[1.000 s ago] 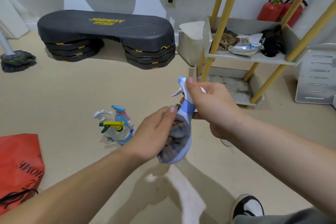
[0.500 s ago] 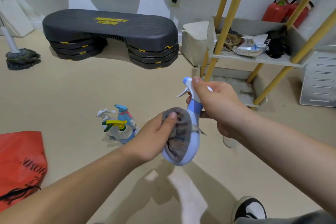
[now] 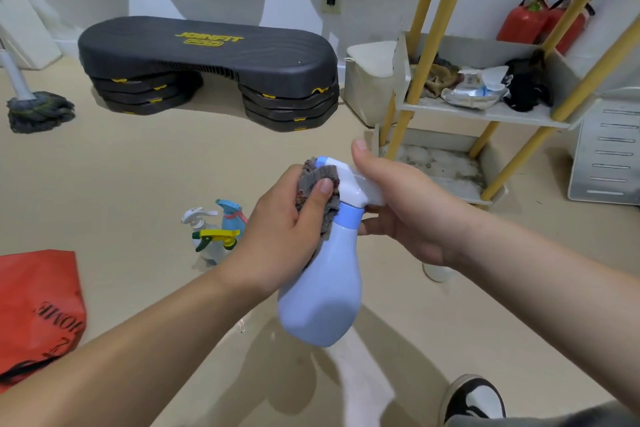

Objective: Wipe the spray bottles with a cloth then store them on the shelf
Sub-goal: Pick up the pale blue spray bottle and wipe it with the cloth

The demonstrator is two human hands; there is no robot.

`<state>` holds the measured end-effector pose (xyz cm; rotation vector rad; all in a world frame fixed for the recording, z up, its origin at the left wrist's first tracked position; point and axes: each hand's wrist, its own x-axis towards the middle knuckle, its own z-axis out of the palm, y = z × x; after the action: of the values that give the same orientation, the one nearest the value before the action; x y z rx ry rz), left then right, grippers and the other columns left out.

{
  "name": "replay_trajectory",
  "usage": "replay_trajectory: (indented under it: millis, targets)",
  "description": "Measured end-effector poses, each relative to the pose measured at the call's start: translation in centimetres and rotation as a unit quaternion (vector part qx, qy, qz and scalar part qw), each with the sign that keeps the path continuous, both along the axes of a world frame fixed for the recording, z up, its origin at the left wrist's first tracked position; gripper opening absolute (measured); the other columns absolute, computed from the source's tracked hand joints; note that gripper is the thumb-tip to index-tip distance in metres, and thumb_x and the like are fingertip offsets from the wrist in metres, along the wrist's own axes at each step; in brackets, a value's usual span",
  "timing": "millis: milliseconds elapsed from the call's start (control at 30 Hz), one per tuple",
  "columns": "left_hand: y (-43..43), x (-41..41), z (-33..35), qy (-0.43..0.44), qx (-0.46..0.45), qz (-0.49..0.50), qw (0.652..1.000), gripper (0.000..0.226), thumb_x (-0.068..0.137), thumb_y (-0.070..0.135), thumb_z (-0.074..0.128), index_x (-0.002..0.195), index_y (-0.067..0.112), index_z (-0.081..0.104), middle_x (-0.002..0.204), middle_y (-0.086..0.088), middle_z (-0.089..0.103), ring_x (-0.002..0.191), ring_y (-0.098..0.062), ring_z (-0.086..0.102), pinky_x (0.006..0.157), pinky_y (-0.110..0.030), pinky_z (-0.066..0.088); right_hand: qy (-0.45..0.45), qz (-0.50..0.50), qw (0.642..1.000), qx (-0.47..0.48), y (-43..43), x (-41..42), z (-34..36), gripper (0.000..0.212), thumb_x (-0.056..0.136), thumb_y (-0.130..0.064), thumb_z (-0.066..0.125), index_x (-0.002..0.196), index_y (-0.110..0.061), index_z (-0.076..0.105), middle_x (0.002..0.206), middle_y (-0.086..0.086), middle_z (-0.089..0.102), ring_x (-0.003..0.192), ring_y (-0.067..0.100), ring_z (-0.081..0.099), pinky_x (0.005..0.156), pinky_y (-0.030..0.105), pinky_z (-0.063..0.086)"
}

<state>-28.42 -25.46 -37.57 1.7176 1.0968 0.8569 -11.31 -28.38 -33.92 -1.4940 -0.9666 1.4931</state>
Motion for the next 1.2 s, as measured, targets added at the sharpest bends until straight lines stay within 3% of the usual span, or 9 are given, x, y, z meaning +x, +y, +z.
replay_trajectory:
  millis: [133,267,467,600,733,867,1000,1100,1200]
  targets:
    - [0.6,0.1,0.1,0.008,0.033,0.047,0.998,0.024,0.109,0.040,0.044,0.109,0.024,0.062,0.098,0.009,0.072,0.092,-0.010,0.068,0.080,-0.035,0.052,0.125,0.023,0.992,-0.010,0.0,0.3,-0.1,0.048,0.100,-0.053,0.053,0.122,-0.016,0.074,0.118,0.007,0.076,0.103,0.019,0.071,0.102,0.041,0.055]
    - [1.4,0.1,0.4,-0.037,0.006,0.113,0.993,0.030,0.111,0.038,0.040,0.103,0.022,0.065,0.093,0.007,0.071,0.087,-0.012,0.067,0.074,-0.033,0.049,-0.050,0.073,0.995,0.052,-0.6,-0.2,-1.3,0.026,0.094,-0.035,0.072,0.106,-0.012,0.075,0.111,0.009,0.079,0.104,0.021,0.074,0.101,0.046,0.055]
    - [1.3,-0.2,0.1,-0.021,0.004,0.116,0.993,0.032,0.110,0.043,0.040,0.104,0.022,0.064,0.094,0.006,0.071,0.092,-0.016,0.068,0.077,-0.037,0.051,-0.096,0.051,0.989,0.097,-0.7,-1.2,-1.7,0.029,0.099,-0.037,0.068,0.110,-0.012,0.076,0.108,0.010,0.079,0.105,0.028,0.075,0.099,0.047,0.058]
    - [1.0,-0.3,-0.4,0.020,0.045,0.115,0.992,0.030,0.109,0.042,0.043,0.102,0.018,0.059,0.092,0.003,0.068,0.091,-0.024,0.065,0.083,-0.046,0.053,-0.143,0.029,0.983,0.112,-0.7,-1.9,-2.8,0.049,0.093,-0.050,0.064,0.098,-0.002,0.070,0.095,0.026,0.069,0.077,0.021,0.057,0.073,0.039,0.044]
    - [0.9,-0.7,-1.6,0.086,0.031,0.058,0.994,0.027,0.108,0.042,0.044,0.097,0.022,0.059,0.087,0.003,0.069,0.087,-0.024,0.065,0.082,-0.045,0.054,-0.192,0.007,0.977,0.093,-0.2,-0.8,-2.7,0.055,0.098,-0.050,0.060,0.089,0.004,0.060,0.076,0.006,0.051,0.071,0.015,0.045,0.069,0.033,0.033]
    - [1.5,-1.1,-2.4,0.041,-0.058,0.054,0.996,0.036,0.107,0.051,0.038,0.101,0.027,0.065,0.090,0.004,0.073,0.093,-0.018,0.070,0.089,-0.041,0.056,-0.283,0.031,0.956,0.075,0.1,0.8,-2.8,0.045,0.102,-0.045,0.055,0.081,-0.005,0.059,0.071,0.000,0.045,0.064,0.015,0.041,0.063,0.030,0.032]
    - [2.8,-2.3,-0.3,0.027,0.088,0.112,0.989,0.038,0.109,0.046,0.035,0.102,0.021,0.063,0.094,0.007,0.068,0.091,-0.017,0.061,0.083,-0.034,0.048,-0.371,0.092,0.922,0.061,-0.3,1.5,-2.7,0.037,0.103,-0.041,0.054,0.077,-0.015,0.054,0.066,-0.007,0.042,0.057,0.009,0.038,0.050,0.017,0.029]
    - [2.5,-2.6,0.6,0.083,0.225,-0.042,0.970,0.025,0.107,0.041,0.038,0.105,0.027,0.058,0.098,0.009,0.064,0.092,-0.013,0.058,0.083,-0.035,0.047,-0.401,0.152,0.900,0.078,-0.4,1.1,-2.7,0.029,0.102,-0.034,0.055,0.088,-0.010,0.060,0.073,-0.001,0.054,0.065,0.015,0.044,0.059,0.029,0.037]
    - [2.4,-2.5,-0.9,0.217,0.261,-0.143,0.930,0.048,0.104,0.049,0.040,0.144,0.026,0.052,0.128,0.004,0.063,0.116,-0.021,0.061,0.095,-0.040,0.051,-0.430,0.208,0.869,0.132,-0.7,0.3,-2.4,0.017,0.098,-0.019,0.054,0.082,-0.021,0.057,0.069,-0.003,0.058,0.061,0.013,0.047,0.057,0.027,0.039]
